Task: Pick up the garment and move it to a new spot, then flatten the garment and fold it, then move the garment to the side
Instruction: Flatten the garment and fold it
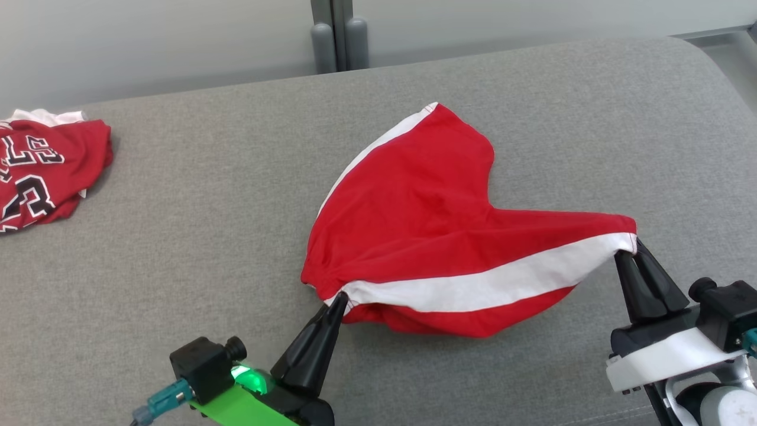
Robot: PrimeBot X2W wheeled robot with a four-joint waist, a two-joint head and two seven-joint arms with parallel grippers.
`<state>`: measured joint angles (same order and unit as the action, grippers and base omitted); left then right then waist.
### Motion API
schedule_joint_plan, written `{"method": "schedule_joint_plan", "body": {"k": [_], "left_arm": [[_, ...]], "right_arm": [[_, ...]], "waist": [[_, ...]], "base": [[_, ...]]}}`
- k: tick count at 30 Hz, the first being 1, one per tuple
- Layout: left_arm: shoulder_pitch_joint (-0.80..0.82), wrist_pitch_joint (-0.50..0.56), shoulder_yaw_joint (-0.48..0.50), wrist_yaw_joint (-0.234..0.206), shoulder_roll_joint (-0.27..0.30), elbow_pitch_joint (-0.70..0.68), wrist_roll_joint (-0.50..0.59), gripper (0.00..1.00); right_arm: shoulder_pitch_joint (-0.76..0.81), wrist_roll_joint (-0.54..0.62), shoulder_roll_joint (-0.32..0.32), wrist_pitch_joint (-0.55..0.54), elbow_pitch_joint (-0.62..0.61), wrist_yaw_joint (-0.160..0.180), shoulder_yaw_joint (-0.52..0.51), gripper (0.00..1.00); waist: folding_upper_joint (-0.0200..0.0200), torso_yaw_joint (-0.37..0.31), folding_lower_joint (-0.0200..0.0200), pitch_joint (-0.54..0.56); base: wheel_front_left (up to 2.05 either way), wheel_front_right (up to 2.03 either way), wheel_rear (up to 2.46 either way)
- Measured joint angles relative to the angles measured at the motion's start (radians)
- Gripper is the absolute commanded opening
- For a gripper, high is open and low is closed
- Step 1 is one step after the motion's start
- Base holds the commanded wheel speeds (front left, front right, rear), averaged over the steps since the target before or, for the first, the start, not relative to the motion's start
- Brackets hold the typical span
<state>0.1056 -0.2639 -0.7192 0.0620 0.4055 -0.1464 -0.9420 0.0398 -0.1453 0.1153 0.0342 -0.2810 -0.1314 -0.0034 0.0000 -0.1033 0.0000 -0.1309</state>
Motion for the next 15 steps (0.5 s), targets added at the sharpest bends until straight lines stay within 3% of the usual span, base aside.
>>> {"method": "schedule_joint_plan", "body": {"k": [8, 15], "left_arm": [[-0.002, 0.0, 0.018, 0.027, -0.094, 0.106, -0.093, 0.0], [0.036, 0.0, 0.075, 0.052, -0.191, 0.2, -0.195, 0.0]], "right_arm": [[-0.145, -0.007, 0.057, -0.021, 0.136, 0.0, -0.001, 0.0], [-0.397, -0.031, 0.144, -0.05, 0.325, 0.0, 0.066, 0.0]], "waist": [[0.0, 0.036, 0.0, -0.048], [0.0, 0.082, 0.0, -0.11]], "base": [[0.0, 0.0, 0.0], [0.0, 0.0, 0.0]]}}
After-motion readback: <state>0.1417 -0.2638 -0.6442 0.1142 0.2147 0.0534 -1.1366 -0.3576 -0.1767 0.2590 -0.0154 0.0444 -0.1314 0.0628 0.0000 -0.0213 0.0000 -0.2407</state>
